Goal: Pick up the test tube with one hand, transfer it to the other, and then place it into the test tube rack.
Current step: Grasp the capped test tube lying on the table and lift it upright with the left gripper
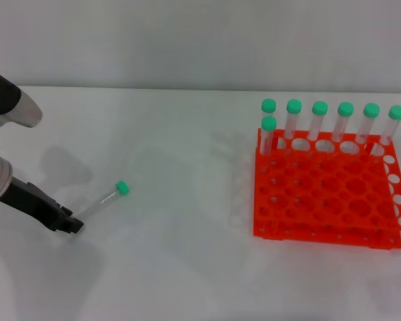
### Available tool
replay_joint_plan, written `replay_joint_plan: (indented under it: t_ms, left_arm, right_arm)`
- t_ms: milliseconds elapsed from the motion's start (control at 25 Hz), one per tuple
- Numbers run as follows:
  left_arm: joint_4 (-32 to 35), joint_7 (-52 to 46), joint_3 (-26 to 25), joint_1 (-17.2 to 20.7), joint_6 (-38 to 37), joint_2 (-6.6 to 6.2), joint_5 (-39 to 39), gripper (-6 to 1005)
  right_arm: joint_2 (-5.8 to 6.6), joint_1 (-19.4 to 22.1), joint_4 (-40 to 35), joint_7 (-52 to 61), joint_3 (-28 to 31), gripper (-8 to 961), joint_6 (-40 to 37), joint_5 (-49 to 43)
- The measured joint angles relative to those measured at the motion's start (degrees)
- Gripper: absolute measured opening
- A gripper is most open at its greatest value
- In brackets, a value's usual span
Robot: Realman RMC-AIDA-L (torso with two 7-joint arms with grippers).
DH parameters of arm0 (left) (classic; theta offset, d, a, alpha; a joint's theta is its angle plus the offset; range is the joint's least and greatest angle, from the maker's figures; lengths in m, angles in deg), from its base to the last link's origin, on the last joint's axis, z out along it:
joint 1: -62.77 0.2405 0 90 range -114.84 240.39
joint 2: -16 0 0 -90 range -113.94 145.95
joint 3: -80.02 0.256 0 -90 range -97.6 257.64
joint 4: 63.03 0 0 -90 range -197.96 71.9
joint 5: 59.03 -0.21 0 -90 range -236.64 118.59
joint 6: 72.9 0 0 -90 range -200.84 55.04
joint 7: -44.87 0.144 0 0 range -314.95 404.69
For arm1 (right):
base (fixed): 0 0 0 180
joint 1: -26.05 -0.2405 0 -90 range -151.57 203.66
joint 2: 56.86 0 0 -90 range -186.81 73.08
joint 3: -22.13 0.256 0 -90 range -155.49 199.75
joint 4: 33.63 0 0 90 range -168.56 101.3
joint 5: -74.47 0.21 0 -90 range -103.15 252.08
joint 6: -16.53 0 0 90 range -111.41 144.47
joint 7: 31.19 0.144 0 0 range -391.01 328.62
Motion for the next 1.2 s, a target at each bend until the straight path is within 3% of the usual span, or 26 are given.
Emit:
replay_joint_plan:
  t_ms: [80, 280, 880, 1040, 1200]
  left_arm:
    - [0.12, -0.07, 0.00, -0.12, 0.44, 0.02, -0.42, 442]
    - [0.66, -0.19, 0.00, -0.63, 1.66, 0.04, -1.30, 301]
    - [0.49, 2.42, 0.01, -1.73, 4.38, 0.52, 1.37, 186]
    - [-2.57, 8.45, 0.00, -1.34, -1.11, 1.22, 8.45, 188]
    - [-6.41, 18.10, -0.07, 0.91, -13.13, 1.40, 19.58, 189]
  right_arm:
    - [-0.03, -0.06, 0.01, 0.09, -0.02, 843, 0.00, -0.13]
    - [-0.06, -0.13, 0.03, 1.11, -0.06, 842, 0.00, -0.23]
    - [-0.07, -0.18, 0.12, 2.42, -0.19, 840, -0.09, -0.23]
    - [-0.07, -0.16, -0.31, 2.89, -1.41, 839, -0.50, -0.37]
    - [0.17, 0.15, -1.58, 4.96, -5.81, 839, -0.98, -0.42]
